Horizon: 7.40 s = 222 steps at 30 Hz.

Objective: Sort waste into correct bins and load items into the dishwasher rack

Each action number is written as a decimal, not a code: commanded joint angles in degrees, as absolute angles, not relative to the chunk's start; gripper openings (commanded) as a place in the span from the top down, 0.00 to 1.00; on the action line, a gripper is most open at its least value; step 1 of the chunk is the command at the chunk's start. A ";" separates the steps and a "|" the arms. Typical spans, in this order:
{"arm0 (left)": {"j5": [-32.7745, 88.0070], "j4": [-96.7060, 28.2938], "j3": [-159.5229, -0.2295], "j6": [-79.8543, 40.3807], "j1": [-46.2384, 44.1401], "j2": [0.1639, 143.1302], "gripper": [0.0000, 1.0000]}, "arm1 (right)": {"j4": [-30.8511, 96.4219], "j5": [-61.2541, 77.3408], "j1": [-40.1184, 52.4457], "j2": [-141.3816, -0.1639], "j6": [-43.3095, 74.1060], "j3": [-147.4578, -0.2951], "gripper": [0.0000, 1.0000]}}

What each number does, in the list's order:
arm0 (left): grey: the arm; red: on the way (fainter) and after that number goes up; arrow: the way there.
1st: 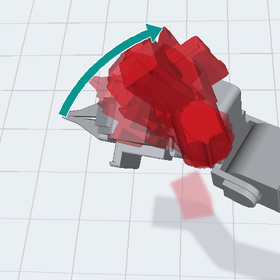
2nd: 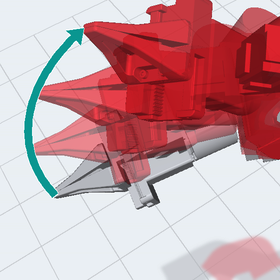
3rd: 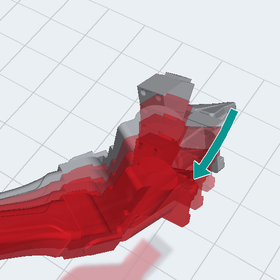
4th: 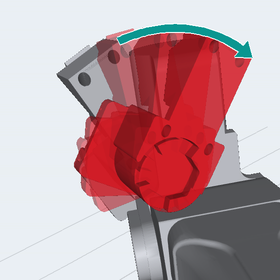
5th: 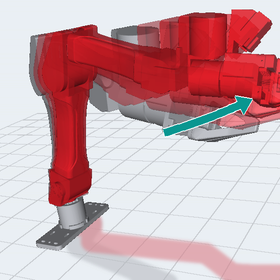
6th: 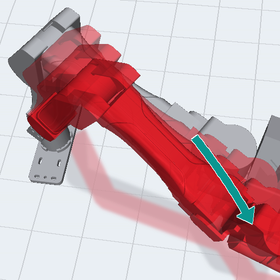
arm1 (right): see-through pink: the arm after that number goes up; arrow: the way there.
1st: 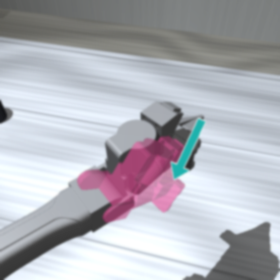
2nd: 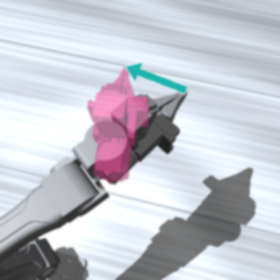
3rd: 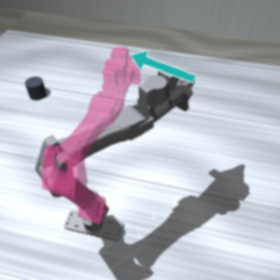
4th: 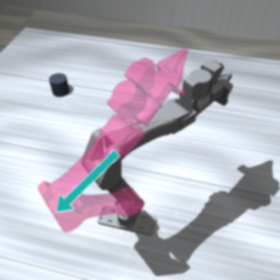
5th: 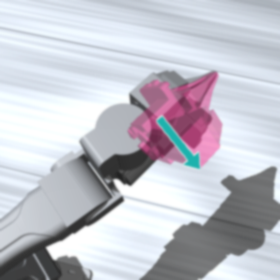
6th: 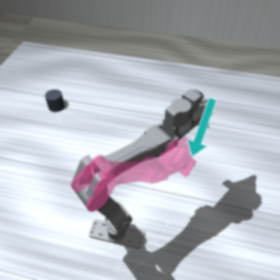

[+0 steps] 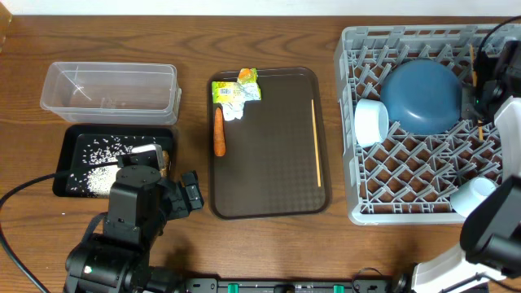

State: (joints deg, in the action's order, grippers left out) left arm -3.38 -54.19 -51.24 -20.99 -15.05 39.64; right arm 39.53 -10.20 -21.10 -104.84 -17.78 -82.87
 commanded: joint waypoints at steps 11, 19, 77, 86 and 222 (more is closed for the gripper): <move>-3.64 -54.43 -52.36 -21.02 -14.74 39.62 0.02 | 39.44 6.61 -15.68 -96.12 -17.12 -83.83 0.01; -3.64 -54.43 -52.36 -21.02 -14.74 39.59 0.02 | 40.27 34.39 -1.08 -86.87 -6.11 -83.83 0.01; -3.64 -54.43 -52.36 -21.02 -14.74 39.59 0.02 | 50.06 0.47 15.77 -94.26 -0.05 -88.49 0.99; -3.64 -54.43 -52.36 -21.02 -14.74 39.62 0.02 | 46.78 -7.79 -6.57 -92.77 -23.99 -88.40 0.99; -3.49 -23.57 -60.03 -17.28 -20.69 95.22 0.68 | 70.78 18.26 -17.65 -54.17 -9.89 -88.44 0.01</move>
